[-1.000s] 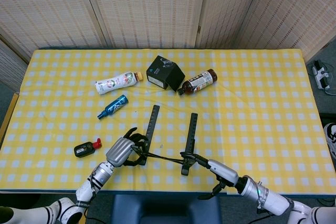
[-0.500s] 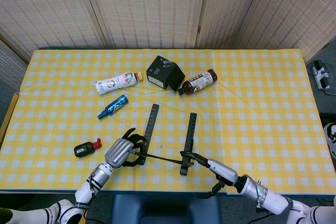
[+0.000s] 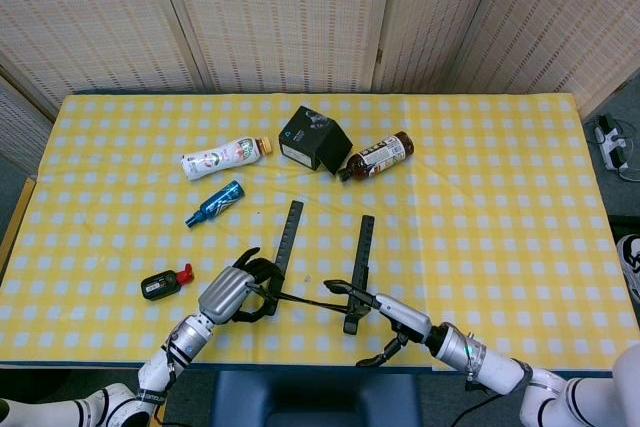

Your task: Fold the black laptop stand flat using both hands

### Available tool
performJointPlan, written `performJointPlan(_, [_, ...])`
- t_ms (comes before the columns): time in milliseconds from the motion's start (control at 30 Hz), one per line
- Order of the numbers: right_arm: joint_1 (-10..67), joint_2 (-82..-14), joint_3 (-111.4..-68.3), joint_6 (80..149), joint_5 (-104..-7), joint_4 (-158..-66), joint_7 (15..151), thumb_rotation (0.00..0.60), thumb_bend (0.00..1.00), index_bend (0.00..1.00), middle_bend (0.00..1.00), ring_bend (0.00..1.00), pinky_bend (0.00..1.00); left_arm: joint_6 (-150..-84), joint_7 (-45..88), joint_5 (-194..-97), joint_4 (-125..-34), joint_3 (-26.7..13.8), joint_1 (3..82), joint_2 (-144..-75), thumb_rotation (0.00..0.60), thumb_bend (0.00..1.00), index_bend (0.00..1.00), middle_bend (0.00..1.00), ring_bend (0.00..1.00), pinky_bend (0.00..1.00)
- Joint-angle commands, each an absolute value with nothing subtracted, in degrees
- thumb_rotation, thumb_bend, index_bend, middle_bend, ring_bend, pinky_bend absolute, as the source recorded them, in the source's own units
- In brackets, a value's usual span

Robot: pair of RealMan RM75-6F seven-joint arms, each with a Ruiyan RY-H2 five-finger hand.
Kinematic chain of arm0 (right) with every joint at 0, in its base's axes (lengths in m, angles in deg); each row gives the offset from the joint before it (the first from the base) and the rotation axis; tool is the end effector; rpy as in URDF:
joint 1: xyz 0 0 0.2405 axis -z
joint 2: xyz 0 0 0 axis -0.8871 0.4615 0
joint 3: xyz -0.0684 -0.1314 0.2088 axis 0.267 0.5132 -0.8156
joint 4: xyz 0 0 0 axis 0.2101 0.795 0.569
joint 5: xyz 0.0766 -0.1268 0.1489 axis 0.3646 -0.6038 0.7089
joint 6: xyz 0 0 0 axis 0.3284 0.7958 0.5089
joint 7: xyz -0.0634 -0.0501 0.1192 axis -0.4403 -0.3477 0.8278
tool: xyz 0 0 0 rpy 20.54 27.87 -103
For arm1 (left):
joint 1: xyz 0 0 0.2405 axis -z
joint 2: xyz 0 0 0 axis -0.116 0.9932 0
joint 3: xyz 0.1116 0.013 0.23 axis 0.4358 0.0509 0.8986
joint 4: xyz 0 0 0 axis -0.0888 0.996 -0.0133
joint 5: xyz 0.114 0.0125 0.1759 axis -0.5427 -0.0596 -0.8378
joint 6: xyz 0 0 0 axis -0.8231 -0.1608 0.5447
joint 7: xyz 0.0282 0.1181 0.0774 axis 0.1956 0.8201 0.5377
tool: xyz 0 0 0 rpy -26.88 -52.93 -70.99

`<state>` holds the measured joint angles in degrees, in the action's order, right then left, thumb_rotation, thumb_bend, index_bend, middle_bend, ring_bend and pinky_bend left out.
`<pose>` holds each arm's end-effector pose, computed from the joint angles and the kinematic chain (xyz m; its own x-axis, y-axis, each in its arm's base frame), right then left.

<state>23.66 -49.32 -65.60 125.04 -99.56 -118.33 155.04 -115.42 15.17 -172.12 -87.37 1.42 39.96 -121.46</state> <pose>-0.1762 -0.2289 -0.0109 -0.3487 -0.8514 0.3918 -0.6657 -0.0692 -0.7430 -0.1638 0.2623 -0.0579 0.1930 0.4069 0.8928 0.8830 -0.4689 0.0229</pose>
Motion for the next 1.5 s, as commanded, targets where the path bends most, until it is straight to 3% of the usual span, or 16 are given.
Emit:
performJointPlan(33, [22.9,-50.9,-64.3,124.0,-97.8,-117.6,167.2,0.600,0.17,0.00,0.01,0.05,0.00,-115.7,15.2,-172.5,-88.1,1.5,39.9,-120.9,0.600,0.43,0.32,0.29,0.20,0.00])
performJointPlan(200, [22.7,-52.3,-63.0,122.5,-95.8,-115.9,180.0,0.600,0.17,0.00,0.01,0.04,0.00,-115.6,15.0,-172.5,-88.8,1.5,39.9,-120.5,0.600,0.43,0.32,0.29,0.19,0.00])
performJointPlan(500, [22.6,-54.2,-62.3,121.5,-95.0,-113.5,190.7,0.600,0.17,0.00,0.00,0.02,0.00,-115.6,15.0,-172.6,-89.1,1.5,39.9,-120.3,0.600,0.43,0.32,0.28,0.19,0.00])
performJointPlan(1000, [27.8,-58.7,-71.2,123.0,-88.2,-114.4,155.5,0.600,0.17,0.00,0.00,0.01,0.00,-119.1,15.5,-174.5,-89.8,1.2,39.0,-118.7,0.600,0.43,0.29,0.27,0.18,0.00])
performJointPlan(1200, [28.1,-60.5,-75.3,120.9,-84.0,-115.6,150.2,0.600,0.17,0.00,0.00,0.00,0.00,-121.3,16.0,-174.4,-90.3,0.4,38.0,-117.3,0.600,0.43,0.20,0.23,0.16,0.00])
performJointPlan(1500, [31.8,-59.6,-79.6,119.9,-76.1,-116.9,146.3,0.600,0.17,0.00,0.00,0.00,0.00,-123.4,14.0,-173.7,-89.5,-0.4,36.8,-115.3,0.600,0.43,0.18,0.23,0.15,0.00])
